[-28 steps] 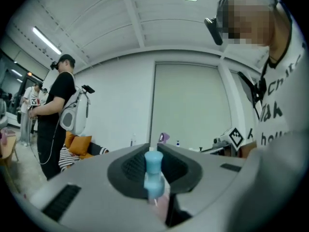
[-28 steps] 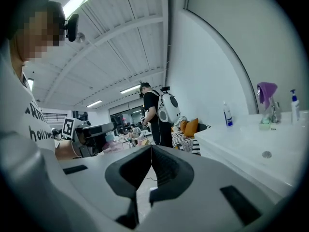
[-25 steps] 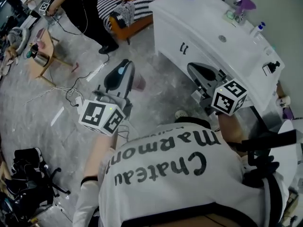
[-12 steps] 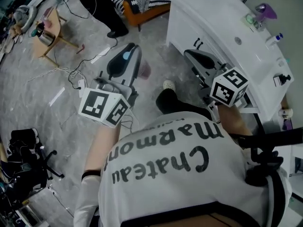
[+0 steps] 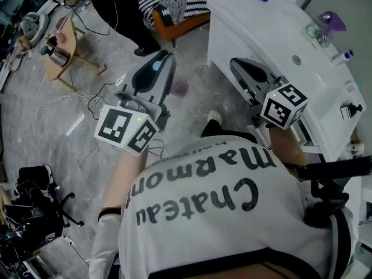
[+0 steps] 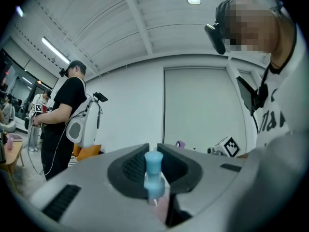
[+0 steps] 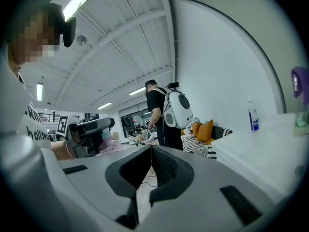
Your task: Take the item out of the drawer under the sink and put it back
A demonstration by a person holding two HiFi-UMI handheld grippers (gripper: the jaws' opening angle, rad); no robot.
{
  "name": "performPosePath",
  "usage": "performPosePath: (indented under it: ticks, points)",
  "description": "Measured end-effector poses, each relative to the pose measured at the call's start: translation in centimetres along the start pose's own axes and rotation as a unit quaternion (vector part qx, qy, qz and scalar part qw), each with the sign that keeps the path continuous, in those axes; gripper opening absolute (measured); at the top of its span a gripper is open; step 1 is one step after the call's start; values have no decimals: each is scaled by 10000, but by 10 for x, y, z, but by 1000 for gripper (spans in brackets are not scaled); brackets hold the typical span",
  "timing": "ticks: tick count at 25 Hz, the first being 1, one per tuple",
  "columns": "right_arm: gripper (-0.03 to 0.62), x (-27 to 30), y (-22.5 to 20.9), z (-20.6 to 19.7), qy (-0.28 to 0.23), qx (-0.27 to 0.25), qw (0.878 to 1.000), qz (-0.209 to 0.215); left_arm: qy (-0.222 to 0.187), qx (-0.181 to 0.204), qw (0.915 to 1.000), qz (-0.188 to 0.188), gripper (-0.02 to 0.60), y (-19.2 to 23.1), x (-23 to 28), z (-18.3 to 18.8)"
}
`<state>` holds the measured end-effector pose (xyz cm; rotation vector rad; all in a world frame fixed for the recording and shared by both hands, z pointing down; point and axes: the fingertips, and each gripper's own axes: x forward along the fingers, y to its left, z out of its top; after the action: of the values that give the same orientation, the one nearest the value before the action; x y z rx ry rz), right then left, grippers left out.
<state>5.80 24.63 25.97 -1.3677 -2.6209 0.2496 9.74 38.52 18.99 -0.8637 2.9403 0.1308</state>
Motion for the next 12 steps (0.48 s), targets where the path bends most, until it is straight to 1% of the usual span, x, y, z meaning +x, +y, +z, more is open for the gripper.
performPosePath:
  ticks: [3, 7, 9, 12]
  points:
    - [12, 9, -29, 11, -43, 28, 9999, -103, -76, -78, 9998, -138, 57, 8, 28, 1]
    - [12, 20, -68, 22, 25, -33, 9998, -214, -204, -317, 9988, -305, 57, 18, 66, 2]
    - [12, 24, -87, 28, 17, -14, 9996, -276, -183, -328, 9985, -396, 57, 21, 88, 1]
    - [12, 27, -119, 36, -18, 58, 9993, -379, -152, -248, 9980, -568, 57, 21, 125, 0]
